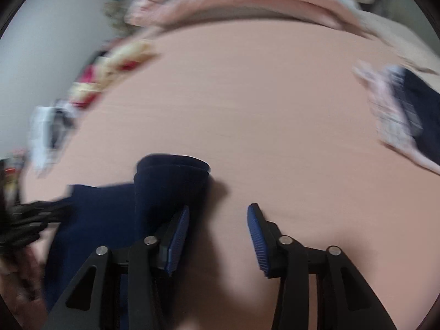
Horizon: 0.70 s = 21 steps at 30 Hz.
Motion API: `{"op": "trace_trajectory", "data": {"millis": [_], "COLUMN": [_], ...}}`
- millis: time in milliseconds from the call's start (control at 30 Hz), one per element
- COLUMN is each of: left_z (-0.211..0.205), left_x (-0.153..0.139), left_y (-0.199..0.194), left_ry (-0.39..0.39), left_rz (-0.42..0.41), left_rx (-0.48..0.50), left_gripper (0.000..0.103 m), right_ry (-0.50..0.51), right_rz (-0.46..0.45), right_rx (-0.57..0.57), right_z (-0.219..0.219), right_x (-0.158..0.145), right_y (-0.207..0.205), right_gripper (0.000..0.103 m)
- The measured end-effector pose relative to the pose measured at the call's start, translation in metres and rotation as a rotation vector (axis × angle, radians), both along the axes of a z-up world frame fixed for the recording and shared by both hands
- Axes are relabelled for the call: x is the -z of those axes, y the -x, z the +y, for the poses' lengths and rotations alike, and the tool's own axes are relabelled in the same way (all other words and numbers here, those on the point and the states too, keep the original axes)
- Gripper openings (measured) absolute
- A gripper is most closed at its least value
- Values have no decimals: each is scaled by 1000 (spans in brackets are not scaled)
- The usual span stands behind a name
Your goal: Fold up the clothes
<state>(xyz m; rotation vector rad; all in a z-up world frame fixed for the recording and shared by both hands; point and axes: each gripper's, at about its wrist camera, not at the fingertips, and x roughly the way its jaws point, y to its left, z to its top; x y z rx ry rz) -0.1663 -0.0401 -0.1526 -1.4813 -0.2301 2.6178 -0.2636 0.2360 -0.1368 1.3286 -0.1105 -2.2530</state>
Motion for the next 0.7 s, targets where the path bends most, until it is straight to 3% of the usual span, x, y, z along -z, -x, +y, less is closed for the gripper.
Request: {"op": "trace_trajectory", "data": {"millis": [167, 267, 333, 433, 500, 600, 667, 700], "left_z": [-5, -11, -16, -14, -13, -19, -26, -32], "left_x": [-7, 1, 11, 10, 10, 10, 11, 12], "left_y": [-7, -13, -16, -18, -20, -19, -20, -22], "left_ry": [32, 93, 93, 145, 180, 231, 251, 220], "left_rz": [36, -24, -66, -81, -96, -125, -138, -134], "left_rx": [-25, -57, -67, -73, -75, -106, -133, -147], "left_gripper": [4, 4, 4, 4, 4, 4, 4, 4], "right_ry": [72, 60, 31, -18, 22, 130, 106, 70], "right_rz": [77, 94, 60, 7, -21, 3, 55, 80], "right_rx": [-181, -290, -327, -271, -194, -45, 41, 64], "right_z": [-32, -44, -54, -60, -48, -15, -11, -12], "right_x": [-29, -34, -26, -9, -6, -17, -23, -25], "right_y": [-27, -44, -47, -42, -36, -28, -22, -22], "right_gripper": [40, 40, 40, 40, 40, 40, 40, 40]}}
